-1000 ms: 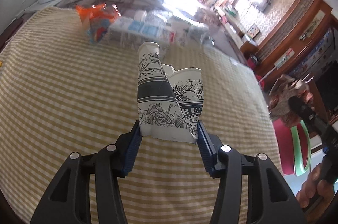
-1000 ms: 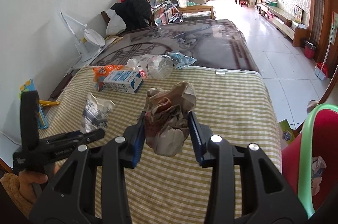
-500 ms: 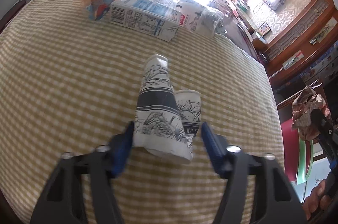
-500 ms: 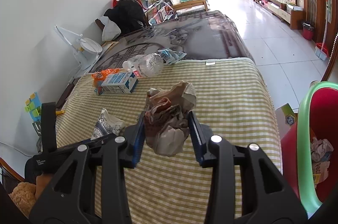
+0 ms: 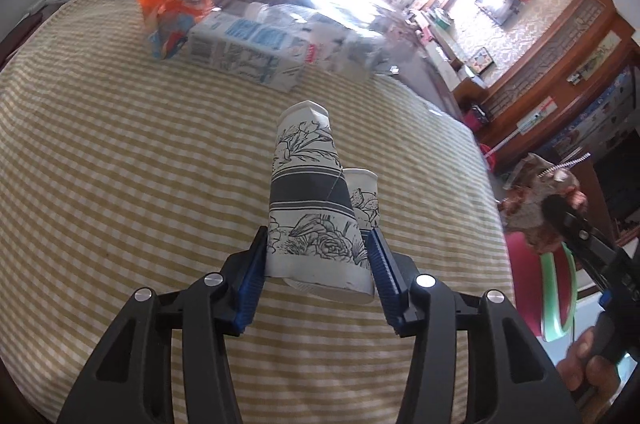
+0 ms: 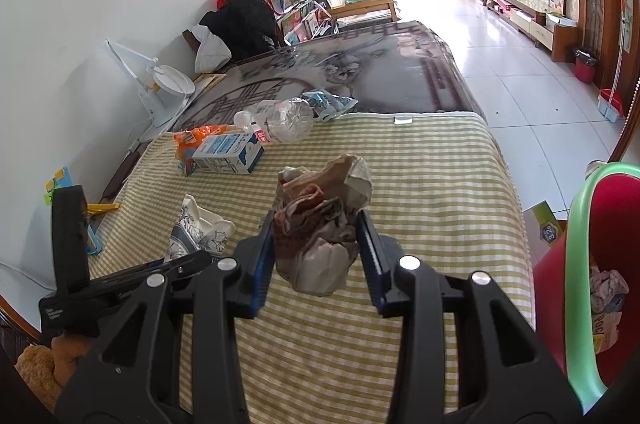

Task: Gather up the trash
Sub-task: 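Carry the paper bag and cups to the red bucket and release both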

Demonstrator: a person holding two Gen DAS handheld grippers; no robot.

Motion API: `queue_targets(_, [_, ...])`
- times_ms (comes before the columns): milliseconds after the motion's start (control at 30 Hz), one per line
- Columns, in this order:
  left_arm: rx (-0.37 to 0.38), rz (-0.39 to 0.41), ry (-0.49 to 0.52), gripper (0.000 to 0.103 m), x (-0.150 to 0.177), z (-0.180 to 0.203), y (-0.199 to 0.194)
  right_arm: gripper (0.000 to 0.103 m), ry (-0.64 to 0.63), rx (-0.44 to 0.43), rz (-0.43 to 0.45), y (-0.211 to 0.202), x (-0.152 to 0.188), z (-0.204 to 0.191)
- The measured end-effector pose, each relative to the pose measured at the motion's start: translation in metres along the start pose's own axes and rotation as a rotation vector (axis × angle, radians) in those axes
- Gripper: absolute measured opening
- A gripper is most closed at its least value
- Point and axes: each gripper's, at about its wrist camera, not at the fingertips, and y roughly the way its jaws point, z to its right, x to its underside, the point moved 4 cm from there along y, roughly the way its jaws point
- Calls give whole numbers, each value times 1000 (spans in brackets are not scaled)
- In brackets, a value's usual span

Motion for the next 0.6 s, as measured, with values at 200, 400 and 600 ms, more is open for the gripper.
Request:
queue_targets(200, [8,27,74,46,1,31,-16,38,-19,46,44,-15,-3,7])
queue_targets(400, [14,45,136,46,2,64,-28,38,-48,134,116,-40,-7,24])
queue_targets(600, [26,44,178,46,4,96,-28,38,-2,191,151,-63,-4,60])
